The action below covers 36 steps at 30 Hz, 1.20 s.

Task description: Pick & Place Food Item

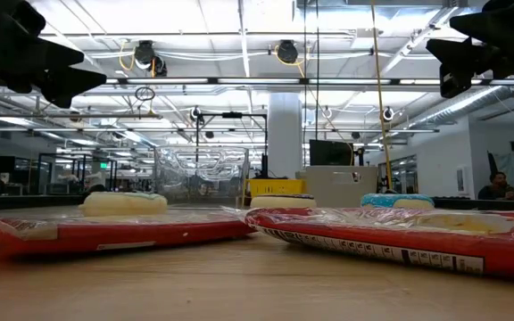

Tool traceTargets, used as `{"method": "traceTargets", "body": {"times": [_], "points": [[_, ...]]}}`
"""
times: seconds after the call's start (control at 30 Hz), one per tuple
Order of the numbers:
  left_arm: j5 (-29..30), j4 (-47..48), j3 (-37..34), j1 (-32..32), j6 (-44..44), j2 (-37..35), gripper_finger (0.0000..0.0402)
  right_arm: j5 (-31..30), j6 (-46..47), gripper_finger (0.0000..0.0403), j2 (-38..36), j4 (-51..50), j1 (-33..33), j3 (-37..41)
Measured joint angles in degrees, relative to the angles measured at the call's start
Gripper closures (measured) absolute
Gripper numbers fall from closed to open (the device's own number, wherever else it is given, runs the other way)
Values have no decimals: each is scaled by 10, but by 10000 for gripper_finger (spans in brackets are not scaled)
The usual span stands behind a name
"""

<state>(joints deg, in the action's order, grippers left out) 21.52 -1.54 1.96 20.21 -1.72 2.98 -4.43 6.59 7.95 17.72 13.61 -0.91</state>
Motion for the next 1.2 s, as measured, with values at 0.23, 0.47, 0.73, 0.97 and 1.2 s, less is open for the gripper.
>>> {"method": "traceTargets", "body": {"times": [0.23, 0.47, 0.73, 0.97, 1.2], "points": [[0, 0, 0, 0, 0, 0, 117, 0, 0, 232, 0, 0, 0, 0], [0, 0, 0, 0, 0, 0, 117, 0, 0, 232, 0, 0, 0, 0], [0, 0, 0, 0, 0, 0, 117, 0, 0, 232, 0, 1, 0, 0], [0, 0, 0, 0, 0, 0, 117, 1, 87, 232, 0, 81, 0, 0], [0, 0, 0, 0, 0, 0, 117, -87, 137, 232, 8, 102, -1, 0]]}}
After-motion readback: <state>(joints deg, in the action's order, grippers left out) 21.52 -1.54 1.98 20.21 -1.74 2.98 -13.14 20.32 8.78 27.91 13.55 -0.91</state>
